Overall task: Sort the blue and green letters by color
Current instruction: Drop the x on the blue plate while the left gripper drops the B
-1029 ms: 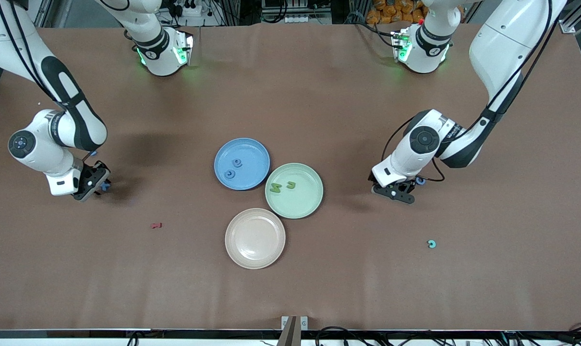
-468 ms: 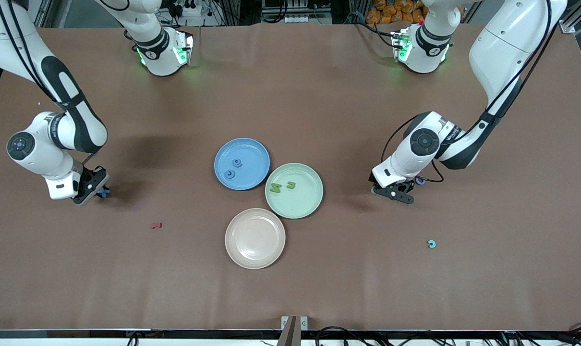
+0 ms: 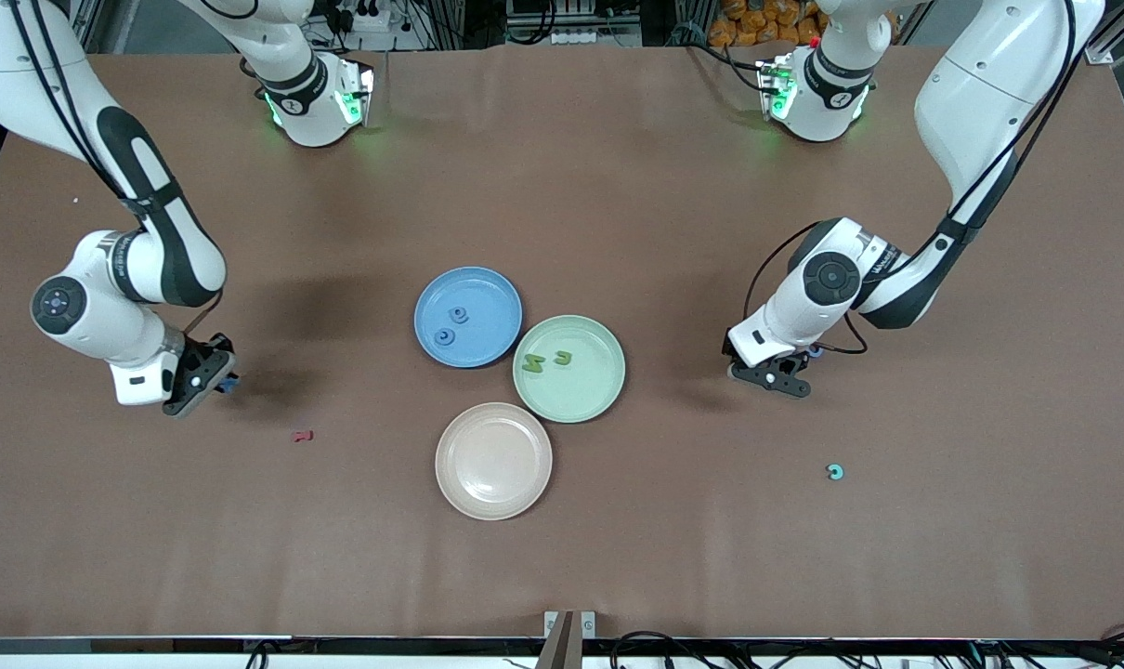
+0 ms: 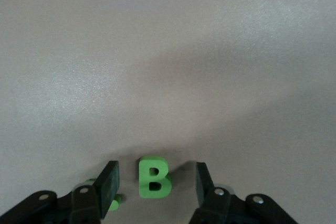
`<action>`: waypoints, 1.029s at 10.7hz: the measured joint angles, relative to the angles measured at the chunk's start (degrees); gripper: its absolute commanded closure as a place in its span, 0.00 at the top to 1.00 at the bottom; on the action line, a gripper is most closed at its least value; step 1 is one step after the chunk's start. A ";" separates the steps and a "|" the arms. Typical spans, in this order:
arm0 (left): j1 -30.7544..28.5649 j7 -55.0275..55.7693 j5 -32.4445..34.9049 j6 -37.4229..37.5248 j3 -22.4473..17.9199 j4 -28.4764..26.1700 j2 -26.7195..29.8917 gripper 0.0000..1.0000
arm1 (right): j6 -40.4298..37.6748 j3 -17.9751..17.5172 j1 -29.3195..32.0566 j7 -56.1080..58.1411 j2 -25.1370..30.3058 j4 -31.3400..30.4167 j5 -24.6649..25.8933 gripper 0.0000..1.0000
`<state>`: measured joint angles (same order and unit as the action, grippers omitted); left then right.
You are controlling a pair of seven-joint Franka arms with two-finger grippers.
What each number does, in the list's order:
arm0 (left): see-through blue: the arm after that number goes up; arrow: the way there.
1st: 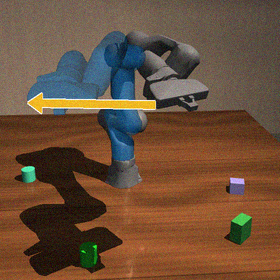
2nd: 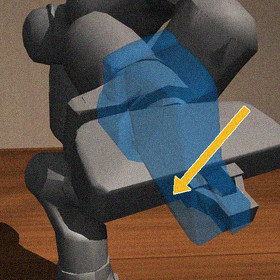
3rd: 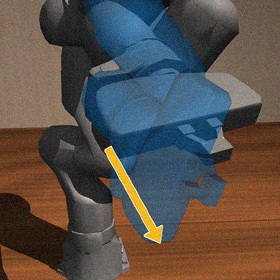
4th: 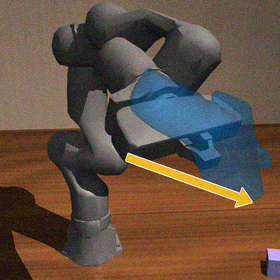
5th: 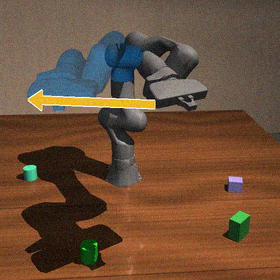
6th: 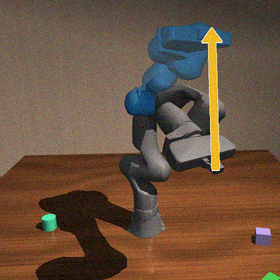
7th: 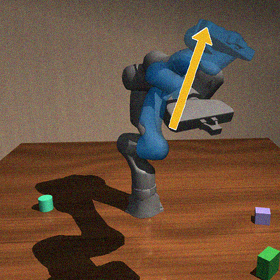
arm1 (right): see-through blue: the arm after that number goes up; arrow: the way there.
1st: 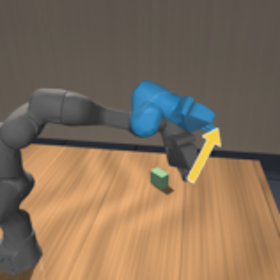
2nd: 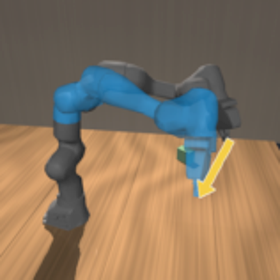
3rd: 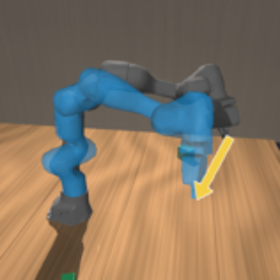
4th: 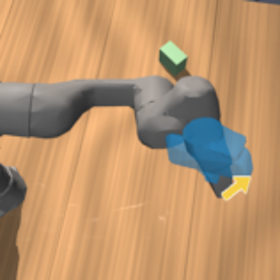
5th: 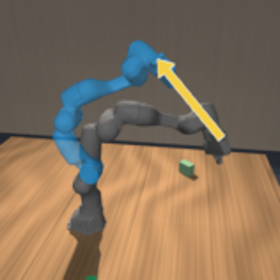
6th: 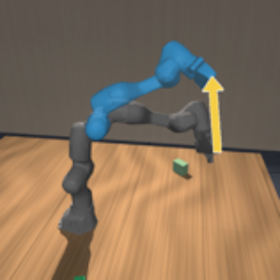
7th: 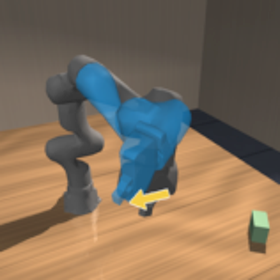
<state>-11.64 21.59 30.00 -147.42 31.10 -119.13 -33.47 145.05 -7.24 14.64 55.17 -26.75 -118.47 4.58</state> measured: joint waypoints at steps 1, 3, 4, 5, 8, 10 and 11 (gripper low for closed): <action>-0.08 0.00 0.00 0.00 0.00 -0.01 -0.12 0.59 | -1.55 -0.99 -0.70 -2.46 -0.01 0.03 -2.27 0.00; -0.14 0.00 0.00 -0.02 0.00 -0.02 -0.39 0.59 | -3.07 -3.17 -1.09 -5.55 0.00 0.03 -6.66 0.00; -0.15 0.00 0.00 -0.07 0.01 -0.02 -0.50 0.49 | -4.03 -4.56 -1.06 -8.35 0.02 0.07 -7.54 0.00; -0.16 0.00 0.00 -0.08 0.02 -0.02 -0.60 0.36 | -4.56 -6.43 -1.11 -12.29 0.04 0.14 -7.81 0.00; -0.35 -0.03 0.04 -0.16 0.04 0.18 -0.56 0.00 | -4.76 -9.46 -6.16 -27.11 0.51 0.35 -7.92 0.00; -0.36 -0.04 0.05 -0.16 0.08 0.23 -0.52 0.00 | -4.91 -9.56 -11.29 -37.34 1.37 0.42 -7.94 0.00; -0.35 -0.04 0.05 -0.18 0.10 0.23 -0.52 0.00 | -6.12 -9.64 -13.88 -43.19 1.78 0.58 -7.95 0.00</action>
<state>-11.99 21.55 30.04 -147.59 31.20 -118.89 -33.99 138.93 -16.88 0.76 11.98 -24.97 -117.90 -3.37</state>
